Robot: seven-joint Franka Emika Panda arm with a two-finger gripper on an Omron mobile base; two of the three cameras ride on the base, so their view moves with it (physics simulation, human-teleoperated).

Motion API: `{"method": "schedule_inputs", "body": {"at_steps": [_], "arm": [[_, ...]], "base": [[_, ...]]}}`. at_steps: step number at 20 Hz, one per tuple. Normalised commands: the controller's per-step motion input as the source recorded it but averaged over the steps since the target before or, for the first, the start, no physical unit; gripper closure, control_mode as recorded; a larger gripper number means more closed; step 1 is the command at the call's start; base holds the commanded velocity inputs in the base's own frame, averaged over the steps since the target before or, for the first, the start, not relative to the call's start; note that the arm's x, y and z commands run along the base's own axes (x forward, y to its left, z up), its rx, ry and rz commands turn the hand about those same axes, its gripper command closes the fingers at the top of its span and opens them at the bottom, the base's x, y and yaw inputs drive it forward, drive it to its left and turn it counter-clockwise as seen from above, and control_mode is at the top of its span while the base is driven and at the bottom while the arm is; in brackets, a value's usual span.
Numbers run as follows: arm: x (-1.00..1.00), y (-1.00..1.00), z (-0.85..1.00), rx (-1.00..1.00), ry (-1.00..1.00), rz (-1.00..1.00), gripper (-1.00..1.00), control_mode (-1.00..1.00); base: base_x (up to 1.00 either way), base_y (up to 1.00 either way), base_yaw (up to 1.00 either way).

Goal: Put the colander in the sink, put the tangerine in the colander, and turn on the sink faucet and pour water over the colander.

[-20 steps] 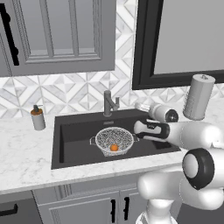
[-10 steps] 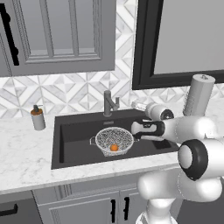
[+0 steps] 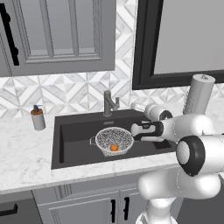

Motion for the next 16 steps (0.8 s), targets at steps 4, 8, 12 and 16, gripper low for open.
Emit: {"method": "schedule_inputs", "body": {"at_steps": [4,8,12,16], "arm": [[0.22,0.03,-0.09,0.0,-0.01,0.0,-1.0,-1.0],[0.28,0.07,-0.02,0.0,-0.02,0.0,-1.0,-1.0],[0.24,0.04,-0.03,0.0,-0.02,0.0,-1.0,-1.0],[0.13,0.0,-0.13,-0.01,-0.04,0.01,-1.0,-1.0]], "base": [[0.0,0.0,0.0],[0.0,0.0,0.0],[0.0,0.0,0.0],[0.0,0.0,0.0]]}}
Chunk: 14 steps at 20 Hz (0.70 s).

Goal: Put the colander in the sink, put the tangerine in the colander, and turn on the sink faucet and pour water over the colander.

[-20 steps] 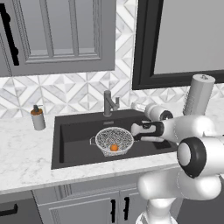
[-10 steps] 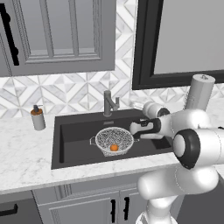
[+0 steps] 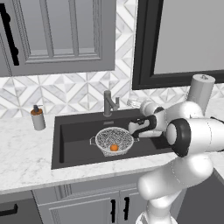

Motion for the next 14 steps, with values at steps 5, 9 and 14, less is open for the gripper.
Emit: {"method": "schedule_inputs", "body": {"at_steps": [5,9,14], "arm": [[0.14,0.0,-0.13,-0.11,-0.05,0.0,-1.0,-1.0],[0.0,0.0,-0.11,-0.13,-0.06,0.0,-1.0,-1.0],[0.0,0.0,-0.04,-0.06,-0.02,0.01,-1.0,-1.0]], "base": [[0.0,0.0,0.0],[0.0,0.0,0.0],[0.0,0.0,0.0]]}}
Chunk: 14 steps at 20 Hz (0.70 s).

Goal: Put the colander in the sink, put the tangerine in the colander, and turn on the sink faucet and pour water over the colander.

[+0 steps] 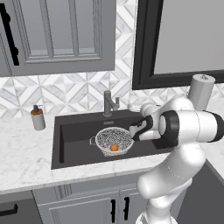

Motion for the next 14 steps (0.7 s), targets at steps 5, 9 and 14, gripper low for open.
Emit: {"method": "schedule_inputs", "body": {"at_steps": [5,9,14], "arm": [[0.19,0.0,0.0,0.02,0.0,0.11,-1.0,-1.0],[0.36,0.0,0.0,0.02,0.0,0.15,-1.0,-1.0],[0.28,0.0,0.0,0.02,0.0,0.12,-1.0,-1.0]], "base": [[0.0,0.0,0.0],[0.0,0.0,0.0],[0.0,0.0,0.0]]}}
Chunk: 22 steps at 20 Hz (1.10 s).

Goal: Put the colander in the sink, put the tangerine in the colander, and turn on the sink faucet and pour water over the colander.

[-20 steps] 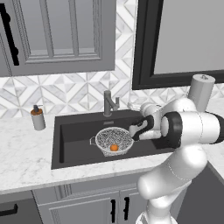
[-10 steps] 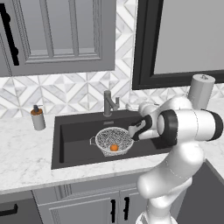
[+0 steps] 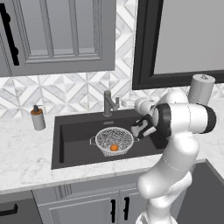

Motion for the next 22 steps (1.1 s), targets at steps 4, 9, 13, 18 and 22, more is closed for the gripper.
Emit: {"method": "schedule_inputs", "body": {"at_steps": [4,9,13,18,22], "arm": [[0.23,0.0,0.0,0.0,0.0,0.04,-1.0,-1.0],[0.21,-0.04,-0.01,0.02,0.0,0.06,-1.0,-1.0],[0.17,0.0,-0.11,0.0,0.0,0.01,-1.0,-1.0],[0.12,0.02,-0.22,0.0,0.0,0.0,-1.0,-1.0],[0.13,0.05,-0.28,0.0,0.0,0.0,-1.0,-1.0]], "base": [[0.0,0.0,0.0],[0.0,0.0,0.0],[0.0,0.0,0.0],[0.0,0.0,0.0],[0.0,0.0,0.0]]}}
